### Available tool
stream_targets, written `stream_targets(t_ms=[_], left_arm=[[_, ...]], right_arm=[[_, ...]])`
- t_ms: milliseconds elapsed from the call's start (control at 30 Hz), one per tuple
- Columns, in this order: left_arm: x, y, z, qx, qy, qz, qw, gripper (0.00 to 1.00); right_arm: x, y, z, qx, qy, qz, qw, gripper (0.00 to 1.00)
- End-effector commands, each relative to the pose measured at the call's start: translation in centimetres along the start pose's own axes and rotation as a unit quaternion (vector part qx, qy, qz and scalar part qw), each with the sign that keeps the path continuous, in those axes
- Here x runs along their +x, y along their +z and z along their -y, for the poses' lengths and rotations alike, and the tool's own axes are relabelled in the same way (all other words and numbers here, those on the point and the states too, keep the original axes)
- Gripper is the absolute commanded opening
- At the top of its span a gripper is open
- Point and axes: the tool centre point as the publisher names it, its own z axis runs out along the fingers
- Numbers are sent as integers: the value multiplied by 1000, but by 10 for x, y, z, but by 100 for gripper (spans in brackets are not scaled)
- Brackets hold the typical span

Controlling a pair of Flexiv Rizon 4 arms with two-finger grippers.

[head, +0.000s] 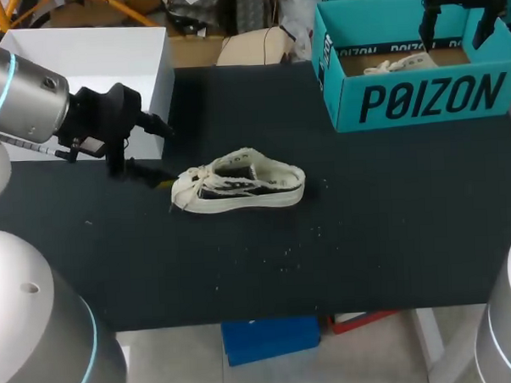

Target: Take the shoe out of the shoebox, open the shoe tongue, remove and reinsert the insole, then place the shoe into the shoebox

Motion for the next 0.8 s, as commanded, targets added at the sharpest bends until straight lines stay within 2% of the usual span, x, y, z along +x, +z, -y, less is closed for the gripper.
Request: stream_targets(t_ms=[33, 100, 133, 367, 533, 800], left_arm=[[-6, 10, -21, 14, 7, -3, 1000, 100], [-10, 11, -24, 21, 12, -17, 1000, 100], [-15, 13, -27, 7, 12, -28, 1000, 100], [-45, 22, -36, -2, 15, -43, 999, 100], [-64, 29, -32, -14, 21, -37, 999, 100], [-78, 38, -27, -6, 18, -25, 1000, 100]], right_arm=[[0, 0, 0, 0, 0, 0, 1000, 100], [0, 0, 0, 0, 0, 0, 1000, 100], [0, 0, 0, 0, 0, 0, 1000, 100], [0, 0, 0, 0, 0, 0, 1000, 100], [0, 0, 0, 0, 0, 0, 1000, 100], [0, 0, 0, 0, 0, 0, 1000, 100]])
